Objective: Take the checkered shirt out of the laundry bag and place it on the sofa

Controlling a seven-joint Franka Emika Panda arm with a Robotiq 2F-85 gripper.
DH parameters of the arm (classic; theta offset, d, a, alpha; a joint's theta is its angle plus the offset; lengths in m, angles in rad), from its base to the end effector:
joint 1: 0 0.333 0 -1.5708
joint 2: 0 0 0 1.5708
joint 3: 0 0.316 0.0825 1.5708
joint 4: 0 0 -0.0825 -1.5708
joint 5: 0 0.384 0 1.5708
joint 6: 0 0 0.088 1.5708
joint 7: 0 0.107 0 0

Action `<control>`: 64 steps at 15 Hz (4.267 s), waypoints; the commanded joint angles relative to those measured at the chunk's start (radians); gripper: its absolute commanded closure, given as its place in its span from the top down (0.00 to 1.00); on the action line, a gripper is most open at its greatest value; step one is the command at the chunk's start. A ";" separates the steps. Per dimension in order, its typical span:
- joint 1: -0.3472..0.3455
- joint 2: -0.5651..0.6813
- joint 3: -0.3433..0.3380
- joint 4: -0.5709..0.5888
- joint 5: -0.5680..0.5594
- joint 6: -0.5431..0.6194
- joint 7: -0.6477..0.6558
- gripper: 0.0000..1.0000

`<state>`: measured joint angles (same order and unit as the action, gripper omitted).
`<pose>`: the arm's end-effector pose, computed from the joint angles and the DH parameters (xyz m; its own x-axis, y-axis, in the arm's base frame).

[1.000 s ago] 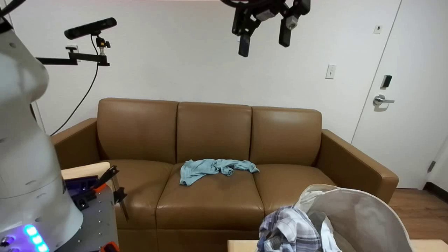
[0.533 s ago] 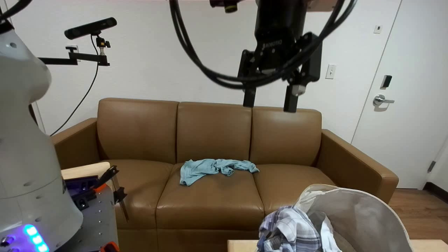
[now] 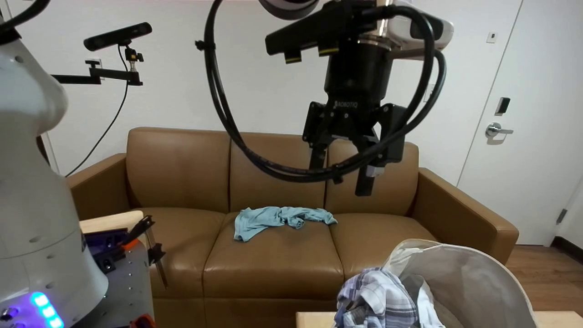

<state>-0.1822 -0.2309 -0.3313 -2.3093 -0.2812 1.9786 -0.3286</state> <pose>0.3933 -0.2455 0.4247 0.9847 -0.0560 -0.1649 -0.0360 -0.9919 0.1220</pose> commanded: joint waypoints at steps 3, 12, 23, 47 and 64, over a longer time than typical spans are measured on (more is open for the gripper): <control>-0.023 -0.010 0.022 -0.016 -0.005 0.054 0.016 1.00; -0.047 0.057 -0.118 -0.296 0.161 0.812 -0.142 1.00; 0.296 0.157 -0.417 -0.451 0.766 1.045 -0.643 1.00; -0.085 0.735 -0.183 0.103 1.082 0.638 -1.051 1.00; -0.415 0.935 0.211 0.198 1.160 0.798 -1.154 1.00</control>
<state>-0.5517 0.6512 -0.1580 -2.1478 0.8721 2.7058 -1.4406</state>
